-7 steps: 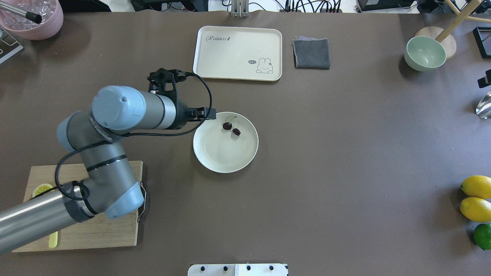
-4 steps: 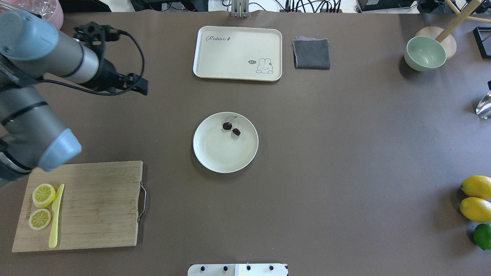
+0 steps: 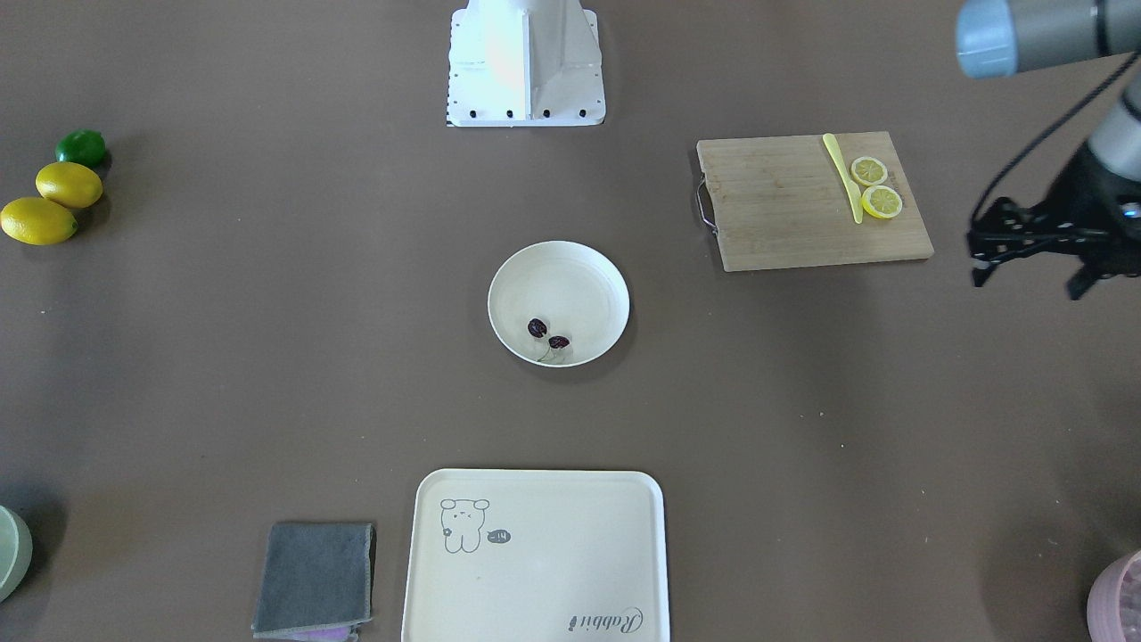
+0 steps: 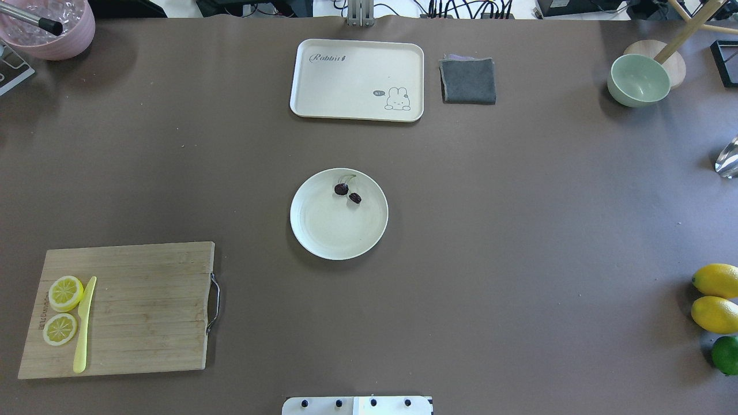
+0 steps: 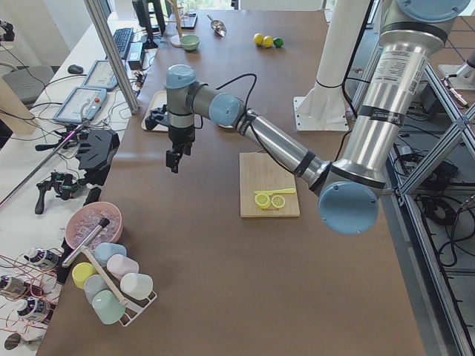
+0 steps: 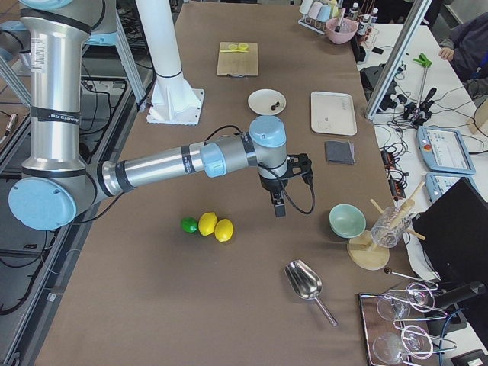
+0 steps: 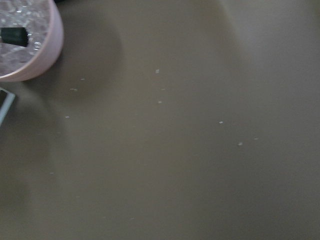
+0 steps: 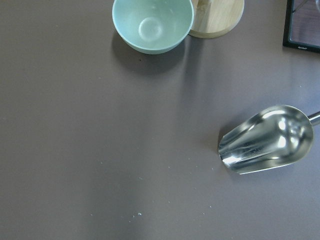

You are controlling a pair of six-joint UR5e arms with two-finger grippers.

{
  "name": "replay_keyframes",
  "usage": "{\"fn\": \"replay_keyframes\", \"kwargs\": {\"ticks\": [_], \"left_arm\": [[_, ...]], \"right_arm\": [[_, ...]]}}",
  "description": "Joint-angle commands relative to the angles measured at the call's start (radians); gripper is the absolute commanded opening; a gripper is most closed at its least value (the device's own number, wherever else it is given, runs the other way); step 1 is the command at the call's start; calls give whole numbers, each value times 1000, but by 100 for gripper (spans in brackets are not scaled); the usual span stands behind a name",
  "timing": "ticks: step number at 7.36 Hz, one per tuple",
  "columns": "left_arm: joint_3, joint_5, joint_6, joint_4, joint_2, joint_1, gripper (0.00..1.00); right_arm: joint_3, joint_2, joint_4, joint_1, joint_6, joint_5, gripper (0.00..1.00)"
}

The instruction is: Place red cherry on plate

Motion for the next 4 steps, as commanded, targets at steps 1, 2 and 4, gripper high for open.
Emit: {"fn": "replay_keyframes", "kwargs": {"ticks": [1,2,4], "left_arm": [[142,-32,334,114,31,-177,98],[185,-40,357,114,83,-234,98],[186,-121,344,1,243,-247,98]], "right_arm": [[-1,-8,-161,106,-195,54,100],[-2,-9,-235,137,-281,48,100],[-27,-51,-236,153,-289,20,100]]}}
